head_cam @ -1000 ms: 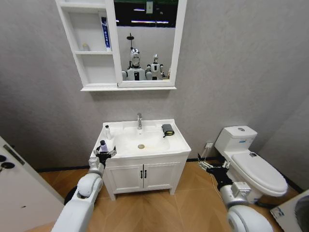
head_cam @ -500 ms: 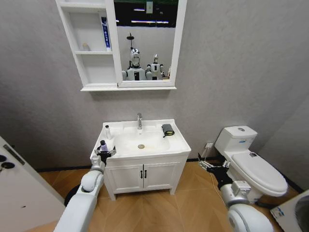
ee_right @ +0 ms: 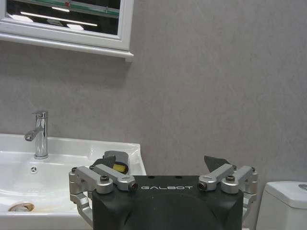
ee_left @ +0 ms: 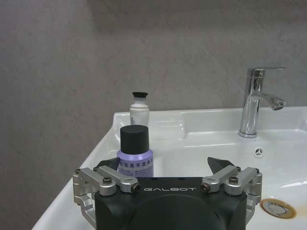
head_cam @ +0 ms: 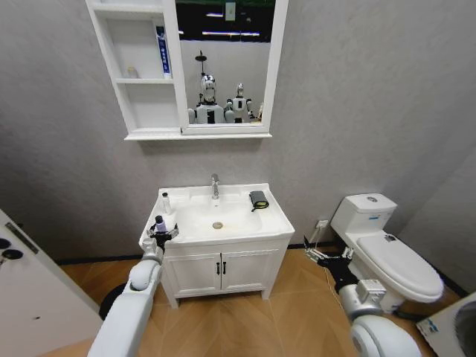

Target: Move facial cleanser and shampoo from washbasin to cabinet, then wipe washbasin with towel.

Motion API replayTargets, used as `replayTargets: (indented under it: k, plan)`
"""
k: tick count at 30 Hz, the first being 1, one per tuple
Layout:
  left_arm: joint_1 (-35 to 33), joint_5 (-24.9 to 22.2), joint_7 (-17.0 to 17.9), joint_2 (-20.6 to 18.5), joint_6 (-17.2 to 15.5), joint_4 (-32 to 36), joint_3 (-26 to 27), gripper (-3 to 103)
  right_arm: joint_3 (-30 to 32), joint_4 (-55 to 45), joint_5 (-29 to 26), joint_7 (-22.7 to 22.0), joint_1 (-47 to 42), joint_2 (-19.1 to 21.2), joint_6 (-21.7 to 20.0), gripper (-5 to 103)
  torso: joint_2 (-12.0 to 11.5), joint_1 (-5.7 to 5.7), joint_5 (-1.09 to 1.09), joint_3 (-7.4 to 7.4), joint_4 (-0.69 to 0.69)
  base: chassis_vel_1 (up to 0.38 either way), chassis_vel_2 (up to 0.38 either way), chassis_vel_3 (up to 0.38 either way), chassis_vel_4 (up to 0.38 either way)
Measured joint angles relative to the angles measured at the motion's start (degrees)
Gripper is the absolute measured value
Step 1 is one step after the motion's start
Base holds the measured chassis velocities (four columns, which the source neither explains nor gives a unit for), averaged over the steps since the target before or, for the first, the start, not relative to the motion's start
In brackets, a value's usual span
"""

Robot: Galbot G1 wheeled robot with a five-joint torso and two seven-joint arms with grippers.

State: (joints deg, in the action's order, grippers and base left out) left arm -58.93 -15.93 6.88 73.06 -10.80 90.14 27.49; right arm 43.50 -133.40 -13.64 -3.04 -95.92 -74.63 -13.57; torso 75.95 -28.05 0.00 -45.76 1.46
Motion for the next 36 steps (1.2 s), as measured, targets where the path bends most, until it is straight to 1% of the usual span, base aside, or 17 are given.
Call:
replayTargets:
  k: [12, 18, 21, 31, 32, 33, 35, 36]
  plan:
    - [1.3, 2.23, 0.55, 0.39, 0.55, -2.61, 1.78, 100, -0.47, 0.0, 0.18, 0.38, -0.12, -0.15, 0.05, 100, 0.0, 0.0, 0.0, 0.0, 0.0, 0.0, 0.0, 0.0, 0.0]
    - [2.15, 1.95, 0.43, 0.45, 1.24, -3.98, 1.85, 100, -0.48, 0.0, 0.23, 0.44, -0.13, -0.21, 0.12, 100, 0.0, 0.0, 0.01, 0.0, 0.0, 0.0, 0.0, 0.0, 0.0]
    - [2.84, 1.74, 0.03, 1.35, 2.48, -5.58, 1.7, 100, -0.46, 0.0, 0.23, 0.46, -0.36, -0.29, 0.12, 100, 0.0, 0.0, 0.0, 0.0, 0.0, 0.0, 0.0, 0.0, 0.0]
    - [3.13, 2.04, -0.23, 2.26, 2.6, -6.48, 2.19, 100, -0.44, -0.03, -0.13, 0.45, -0.22, 0.01, 0.04, 100, 0.0, 0.0, 0.0, 0.0, 0.0, 0.0, 0.0, 0.0, 0.0]
    - [3.13, 2.05, -0.34, 2.46, 2.6, -6.54, 2.26, 103, -0.41, -0.03, -0.14, 0.45, -0.29, -0.14, 0.17, 100, 0.0, 0.0, 0.01, 0.0, 0.0, 0.0, 0.0, 0.0, 0.0]
    - [3.13, 2.05, -0.34, 2.46, 2.6, -6.54, 2.26, 103, -0.41, -0.03, -0.14, 0.45, -0.29, -0.14, 0.17, 100, 0.0, 0.0, 0.01, 0.0, 0.0, 0.0, 0.0, 0.0, 0.0]
    - [3.08, 2.1, -0.32, 2.5, 2.54, -6.56, 2.25, 95, -0.38, -0.03, -0.15, 0.44, -0.33, -0.35, 0.31, 100, 0.0, 0.0, 0.01, 0.0, 0.0, 0.0, 0.0, 0.0, 0.0]
    - [3.08, 2.1, -0.32, 2.5, 2.54, -6.56, 2.25, 95, -0.38, -0.03, -0.15, 0.44, -0.33, -0.35, 0.31, 100, 0.0, 0.0, 0.01, 0.0, 0.0, 0.0, 0.0, 0.0, 0.0]
